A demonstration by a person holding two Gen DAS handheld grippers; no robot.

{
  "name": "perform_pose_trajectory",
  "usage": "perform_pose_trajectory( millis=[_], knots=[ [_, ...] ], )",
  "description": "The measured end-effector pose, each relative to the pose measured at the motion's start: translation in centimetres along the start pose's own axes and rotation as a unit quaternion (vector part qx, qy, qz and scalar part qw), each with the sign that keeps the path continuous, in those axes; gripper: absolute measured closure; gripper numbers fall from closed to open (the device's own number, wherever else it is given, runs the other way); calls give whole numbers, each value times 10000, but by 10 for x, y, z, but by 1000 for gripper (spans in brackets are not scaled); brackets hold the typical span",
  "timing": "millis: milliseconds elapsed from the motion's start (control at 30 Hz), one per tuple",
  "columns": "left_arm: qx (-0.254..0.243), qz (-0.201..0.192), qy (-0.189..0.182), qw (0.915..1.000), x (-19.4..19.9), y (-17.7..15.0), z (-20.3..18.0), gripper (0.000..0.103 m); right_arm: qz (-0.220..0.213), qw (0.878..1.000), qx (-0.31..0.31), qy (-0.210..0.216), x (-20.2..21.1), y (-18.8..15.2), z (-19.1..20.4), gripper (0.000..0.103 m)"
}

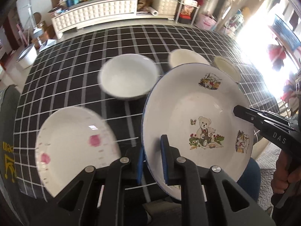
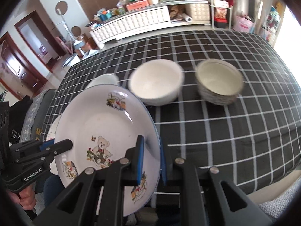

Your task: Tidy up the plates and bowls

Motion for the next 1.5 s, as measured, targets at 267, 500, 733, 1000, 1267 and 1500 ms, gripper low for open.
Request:
perform_pose_trajectory(
  millis=[267, 500, 733, 1000, 1267, 1500],
  knots=[
    [522, -57, 123, 9985, 32, -14, 79, 88, 24, 9985, 468, 292, -21, 13, 74, 83],
    [875, -98, 376, 9954, 49, -25, 140, 88, 197, 9951, 787, 570, -50, 20, 131, 83],
    [1236, -73, 492, 9911, 53, -42, 182, 88, 434, 9912, 1061, 662, -75, 19, 170, 83],
    [1431, 49, 576, 9880, 39, -48, 208, 88, 745, 9884, 1125, 694, -100, 13, 192, 83],
    [1523, 82, 627, 9863, 29, -48, 223, 88, 911, 9875, 1117, 631, -112, 8, 201, 83],
    [1514, 88, 654, 9863, 27, -47, 229, 89, 957, 9871, 1158, 556, -116, 7, 204, 83]
  ],
)
Point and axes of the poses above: each gripper's, at about its wrist camera, not at the fingertips, and x roughly against the way its jaws point, z to its left, y to its top, the point moved 5 cm from there along -x, roughly the way its jaws point, and after that the axes turned 6 degrees about x, right-handed, at the moved point
